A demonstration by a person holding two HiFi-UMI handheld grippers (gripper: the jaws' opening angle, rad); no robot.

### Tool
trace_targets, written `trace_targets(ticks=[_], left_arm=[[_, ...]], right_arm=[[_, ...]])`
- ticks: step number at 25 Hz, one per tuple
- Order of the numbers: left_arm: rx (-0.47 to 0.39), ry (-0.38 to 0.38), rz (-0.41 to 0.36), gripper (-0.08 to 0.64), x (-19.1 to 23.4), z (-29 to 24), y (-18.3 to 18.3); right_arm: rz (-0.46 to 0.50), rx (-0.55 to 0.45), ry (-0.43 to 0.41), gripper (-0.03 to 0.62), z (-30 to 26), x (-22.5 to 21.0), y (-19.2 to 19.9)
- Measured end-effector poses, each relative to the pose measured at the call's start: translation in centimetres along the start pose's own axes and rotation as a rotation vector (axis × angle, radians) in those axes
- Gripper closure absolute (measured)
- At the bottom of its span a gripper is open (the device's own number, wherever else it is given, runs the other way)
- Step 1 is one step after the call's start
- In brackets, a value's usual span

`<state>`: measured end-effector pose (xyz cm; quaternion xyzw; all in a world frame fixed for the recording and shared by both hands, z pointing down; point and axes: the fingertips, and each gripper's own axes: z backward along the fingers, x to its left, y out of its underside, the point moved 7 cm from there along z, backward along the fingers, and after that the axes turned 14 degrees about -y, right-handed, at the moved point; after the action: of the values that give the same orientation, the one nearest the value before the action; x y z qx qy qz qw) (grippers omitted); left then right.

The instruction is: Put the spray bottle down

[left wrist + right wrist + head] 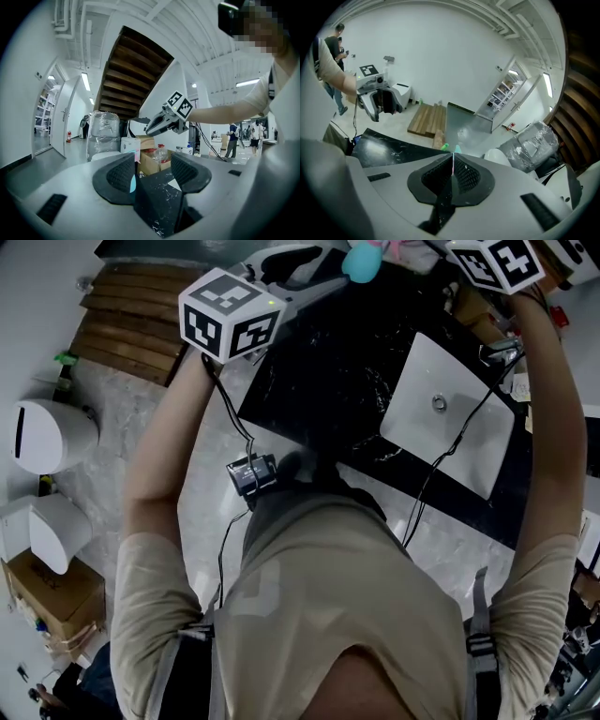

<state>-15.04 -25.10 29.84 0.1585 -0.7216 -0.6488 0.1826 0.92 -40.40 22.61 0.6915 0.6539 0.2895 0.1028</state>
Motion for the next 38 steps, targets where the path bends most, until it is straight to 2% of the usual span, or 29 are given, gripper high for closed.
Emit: trace_targets(ticks=[1,3,5,9,13,17,20,23,26,29,34,38], left_arm=[[-0.007,0.0,-0.002,0.333,-0.1,0.3,-0.1],[-0.018,-0.001,-0.014,0.502,-0.4,0.8,-0.4],[-0.015,0.012,-0.035,0.547,-0.9,1.3,-0.8],[-0.009,0.039,-0.066,0.549,-2.4,2.0,-1.5],[-0.031,0.088,-0.041,0.549,-4.0,2.4,-2.1],[-0.037,0.095,-0.023,0.549,-5.0,3.5,-2.4],[-0.033,0.114,-0.002,0.549,-6.2,4.8,-2.8],[-0.023,0.13,-0.001,0.549,-7.4,6.3,-3.1],[-0.034,0.153,-0.006,0.549,-9.0,7.6,-4.4],[-0.032,0.181,0.034,0.549,-11.3,8.6,-4.7],[-0.034,0.19,0.04,0.549,-15.4,10.1,-4.7],[-0.06,0.182,0.078,0.549,-18.1,12.0,-4.9]], right_arm=[[0.0,-0.01,0.004,0.565,0.3,0.5,-0.1],[0.0,-0.04,0.012,0.565,1.0,1.6,-0.2],[-0.001,-0.083,0.013,0.565,1.8,3.0,-0.6],[0.018,-0.143,0.021,0.565,3.6,6.5,-1.7],[0.012,-0.19,0.033,0.565,5.7,10.2,-1.4],[0.013,-0.266,0.02,0.565,7.5,13.6,-1.3],[-0.041,-0.392,-0.001,0.566,9.1,16.3,-0.4],[-0.136,-0.571,-0.027,0.566,10.9,19.2,1.3],[-0.223,-0.737,-0.01,0.566,13.0,22.2,3.3],[-0.31,-0.866,0.01,0.568,15.1,25.7,6.0],[-0.351,-0.911,0.027,0.571,17.1,30.6,9.5],[-0.371,-0.942,0.015,0.571,18.8,33.5,11.2]])
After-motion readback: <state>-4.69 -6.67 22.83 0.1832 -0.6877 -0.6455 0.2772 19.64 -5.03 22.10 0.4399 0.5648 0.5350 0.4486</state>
